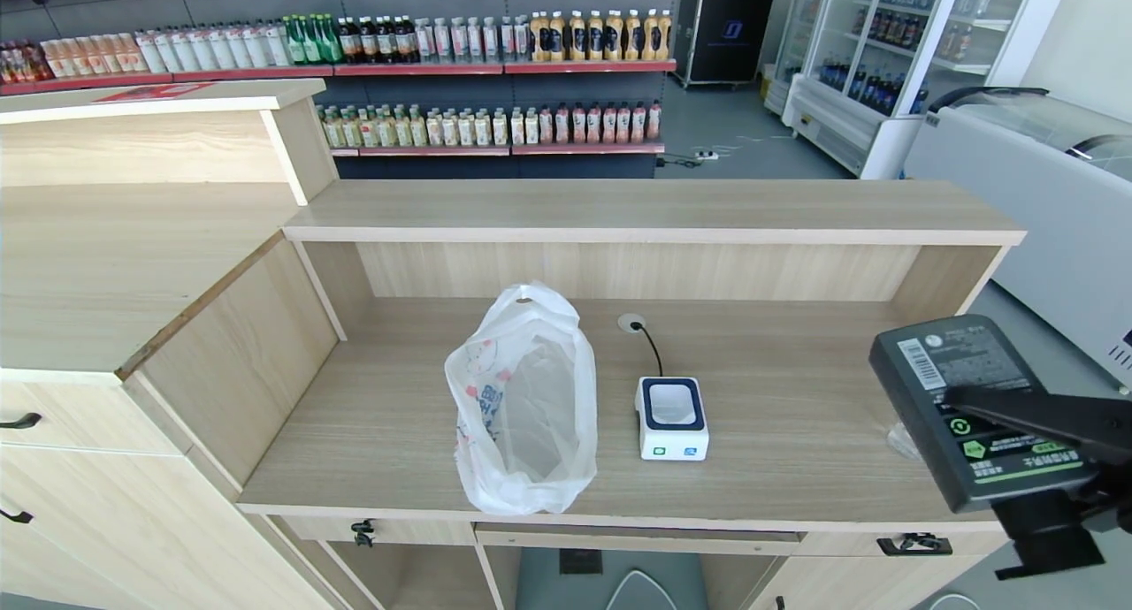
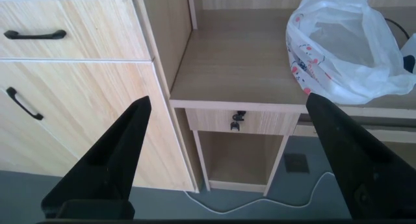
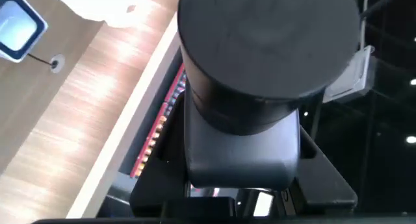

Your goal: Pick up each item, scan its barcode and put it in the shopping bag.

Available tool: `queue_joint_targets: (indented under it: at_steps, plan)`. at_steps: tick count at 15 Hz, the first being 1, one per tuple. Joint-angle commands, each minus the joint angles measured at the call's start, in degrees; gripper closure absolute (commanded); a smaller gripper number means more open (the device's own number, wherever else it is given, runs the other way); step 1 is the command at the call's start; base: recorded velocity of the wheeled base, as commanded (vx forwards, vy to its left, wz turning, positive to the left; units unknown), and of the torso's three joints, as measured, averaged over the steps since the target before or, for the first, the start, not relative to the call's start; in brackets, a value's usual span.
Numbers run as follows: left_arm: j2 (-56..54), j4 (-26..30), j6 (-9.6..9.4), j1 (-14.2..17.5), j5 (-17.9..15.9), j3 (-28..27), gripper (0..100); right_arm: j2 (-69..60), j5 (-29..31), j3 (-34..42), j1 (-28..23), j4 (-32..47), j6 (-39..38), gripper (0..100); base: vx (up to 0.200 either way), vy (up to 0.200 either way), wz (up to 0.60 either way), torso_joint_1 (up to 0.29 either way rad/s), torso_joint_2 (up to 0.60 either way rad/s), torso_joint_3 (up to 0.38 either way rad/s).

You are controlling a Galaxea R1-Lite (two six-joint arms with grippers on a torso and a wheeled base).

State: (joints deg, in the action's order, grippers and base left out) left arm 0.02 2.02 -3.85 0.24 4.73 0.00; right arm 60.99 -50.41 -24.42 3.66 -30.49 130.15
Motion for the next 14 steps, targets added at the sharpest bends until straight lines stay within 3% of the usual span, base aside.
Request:
queue_joint_targets:
  at_steps: [1,7,9,14]
  plan:
    - [0.0,0.0,-0.01,0.0,0.0,0.0,0,-4.3,0.2,-0.8,5.2,-6.1,-0.6,100,0.000,0.000,0.00,0.000,0.00,0.000]
    - [0.0,0.0,-0.01,0.0,0.0,0.0,0,-2.6,0.7,-4.5,11.7,-23.0,-1.4,100,0.000,0.000,0.00,0.000,0.00,0.000]
    - [0.0,0.0,-0.01,0.0,0.0,0.0,0,-2.8,0.7,-4.2,12.2,-23.5,-1.1,100,0.000,0.000,0.00,0.000,0.00,0.000]
    - [0.0,0.0,-0.01,0.0,0.0,0.0,0,-5.8,1.0,-4.1,21.1,-23.4,1.2,100,0.000,0.000,0.00,0.000,0.00,0.000]
